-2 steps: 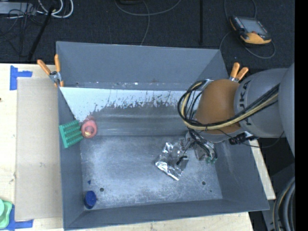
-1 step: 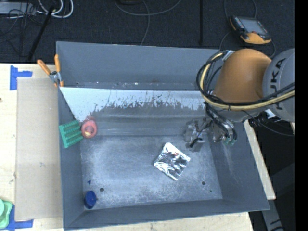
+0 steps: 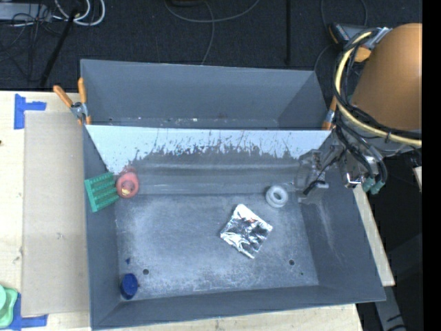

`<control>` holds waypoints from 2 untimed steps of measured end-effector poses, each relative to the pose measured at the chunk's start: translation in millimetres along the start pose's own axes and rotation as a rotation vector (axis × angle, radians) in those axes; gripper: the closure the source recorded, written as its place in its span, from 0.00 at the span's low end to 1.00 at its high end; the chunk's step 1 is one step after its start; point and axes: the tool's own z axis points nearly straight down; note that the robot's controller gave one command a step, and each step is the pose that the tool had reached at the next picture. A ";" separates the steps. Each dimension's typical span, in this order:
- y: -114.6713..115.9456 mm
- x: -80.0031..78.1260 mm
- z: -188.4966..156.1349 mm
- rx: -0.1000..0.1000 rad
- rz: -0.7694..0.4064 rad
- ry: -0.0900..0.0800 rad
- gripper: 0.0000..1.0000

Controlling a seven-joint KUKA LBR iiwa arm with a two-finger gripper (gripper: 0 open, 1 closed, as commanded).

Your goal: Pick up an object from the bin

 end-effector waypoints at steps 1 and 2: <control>35.7 -50.7 93.3 0.001 0.144 0.015 1.00; 34.9 -50.8 89.4 0.002 0.143 0.010 0.00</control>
Offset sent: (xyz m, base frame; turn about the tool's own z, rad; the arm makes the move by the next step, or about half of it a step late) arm 0.0542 0.0295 -0.0881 0.1468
